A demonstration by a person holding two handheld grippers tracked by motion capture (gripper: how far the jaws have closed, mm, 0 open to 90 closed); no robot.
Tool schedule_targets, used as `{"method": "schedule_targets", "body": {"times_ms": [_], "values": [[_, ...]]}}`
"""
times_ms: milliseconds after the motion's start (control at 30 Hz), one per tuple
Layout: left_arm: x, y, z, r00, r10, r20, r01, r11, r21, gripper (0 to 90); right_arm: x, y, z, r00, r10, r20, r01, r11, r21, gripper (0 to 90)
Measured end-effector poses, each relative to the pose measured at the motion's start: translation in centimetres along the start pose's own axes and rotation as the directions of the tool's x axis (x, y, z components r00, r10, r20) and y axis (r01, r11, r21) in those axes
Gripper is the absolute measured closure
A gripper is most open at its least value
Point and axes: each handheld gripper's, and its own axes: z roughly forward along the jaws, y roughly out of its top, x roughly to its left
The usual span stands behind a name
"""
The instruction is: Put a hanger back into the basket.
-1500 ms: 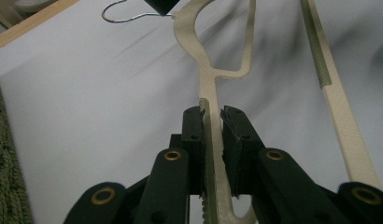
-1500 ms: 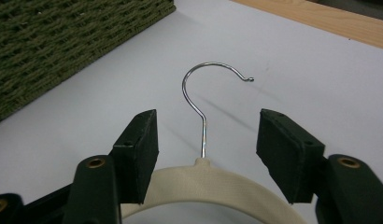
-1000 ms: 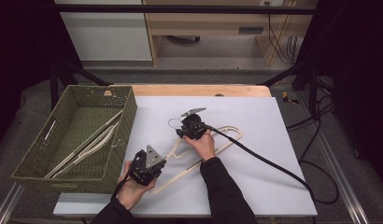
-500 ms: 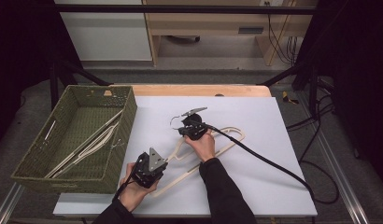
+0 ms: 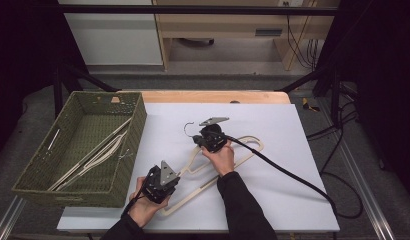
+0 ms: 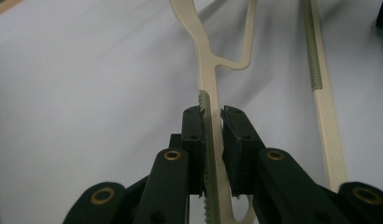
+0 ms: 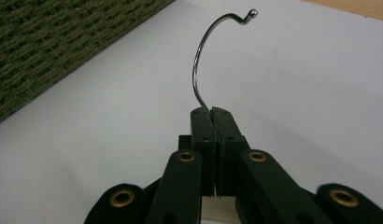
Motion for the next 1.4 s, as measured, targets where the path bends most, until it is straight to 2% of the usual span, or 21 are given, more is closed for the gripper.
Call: {"method": "schedule_targets", "body": {"times_ms": [67,167,200,267,300,333,433,567,633,700,767,833,900,967,1067,1133,1233,1300,1333,1367,1400], "values": [[0.0,-0.2,0.3,0.9998,-0.016,0.008,0.016,0.9999,-0.003,79.1,-0.1,-0.2,-0.3,0.9999,0.006,-0.011,-0.006,1.0,-0.01,89.6],[0.1,-0.3,0.6,0.9998,-0.01,0.015,0.01,0.9997,0.02,78.9,-0.2,-0.4,-0.7,0.9998,-0.002,-0.02,0.002,1.0,-0.021,89.6],[0.1,-0.4,0.7,0.9996,-0.02,0.017,0.02,0.9997,0.012,78.9,-0.1,-0.4,-0.8,0.9998,-0.002,-0.022,0.001,1.0,-0.028,89.6],[0.4,-0.2,0.7,0.998,-0.033,0.053,0.033,0.9994,0.005,78.5,-0.1,-0.5,-1.1,0.9995,-0.024,-0.019,0.023,0.999,-0.039,89.6],[0.6,-0.1,0.8,0.9946,-0.058,0.086,0.059,0.9983,-0.006,77.7,-0.1,-0.5,-1.3,0.9996,-0.022,-0.02,0.021,0.999,-0.046,89.6],[0.8,0.1,0.9,0.9904,-0.076,0.115,0.079,0.9968,-0.016,72.4,-0.2,-0.6,-1.5,0.9993,-0.021,-0.031,0.02,0.998,-0.059,89.6],[1.5,1.1,1.4,0.981,-0.107,0.162,0.111,0.9937,-0.016,56.1,0.1,-0.7,-2.2,0.9982,-0.04,-0.045,0.036,0.995,-0.093,89.6],[2.2,2.7,2.4,0.9776,-0.12,0.173,0.13,0.9903,-0.048,48.5,0.5,-0.8,-3.0,0.9953,-0.07,-0.067,0.062,0.99,-0.124,89.5],[2.6,3.5,3.1,0.9658,-0.144,0.216,0.159,0.9856,-0.056,49.1,0.6,-0.8,-3.4,0.9939,-0.082,-0.074,0.071,0.989,-0.133,89.6],[2.8,4.1,3.8,0.9626,-0.148,0.227,0.165,0.9845,-0.059,51.5,0.7,-0.9,-3.8,0.9921,-0.089,-0.088,0.076,0.987,-0.142,89.5],[2.8,4.5,4.4,0.9417,-0.182,0.283,0.203,0.9778,-0.05,58.1,0.8,-0.9,-4.1,0.9903,-0.101,-0.096,0.086,0.985,-0.152,89.5],[2.8,4.7,4.8,0.9336,-0.192,0.303,0.216,0.9753,-0.047,64.0,0.9,-1.0,-4.5,0.9887,-0.104,-0.108,0.086,0.983,-0.159,89.5],[2.9,4.8,5.0,0.9132,-0.214,0.347,0.245,0.9683,-0.048,72.9,1.1,-1.1,-4.8,0.9875,-0.115,-0.108,0.096,0.982,-0.165,89.4],[2.7,4.9,4.9,0.908,-0.227,0.352,0.261,0.9637,-0.054,76.9,1.1,-1.1,-5.2,0.9863,-0.128,-0.104,0.11,0.98,-0.167,89.3],[2.6,4.9,4.5,0.9077,-0.229,0.351,0.271,0.96,-0.072,78.8,1.2,-1.0,-5.8,0.9869,-0.125,-0.102,0.106,0.979,-0.175,88.8],[2.6,4.9,4.1,0.9028,-0.237,0.359,0.285,0.9546,-0.086,80.6,1.4,-1.0,-6.4,0.9858,-0.136,-0.098,0.116,0.976,-0.187,88.0],[2.2,5.0,3.3,0.8917,-0.23,0.39,0.294,0.949,-0.114,83.7,1.6,-1.1,-7.5,0.9842,-0.141,-0.107,0.118,0.974,-0.194,84.6],[1.8,5.2,2.7,0.8946,-0.21,0.395,0.282,0.9499,-0.135,85.4,2.0,-1.3,-8.3,0.9838,-0.152,-0.095,0.131,0.972,-0.196,81.5],[1.6,5.3,2.3,0.9033,-0.193,0.383,0.265,0.9534,-0.144,85.8,2.0,-1.3,-8.8,0.9831,-0.157,-0.094,0.136,0.97,-0.199,79.6],[1.3,5.4,1.9,0.9181,-0.172,0.357,0.239,0.9589,-0.153,85.8,2.1,-1.4,-9.3,0.9829,-0.159,-0.093,0.137,0.969,-0.206,77.4],[1.1,5.5,1.6,0.9278,-0.156,0.339,0.222,0.961,-0.165,85.9,2.1,-1.6,-9.8,0.9827,-0.162,-0.089,0.14,0.967,-0.214,74.3]]}}
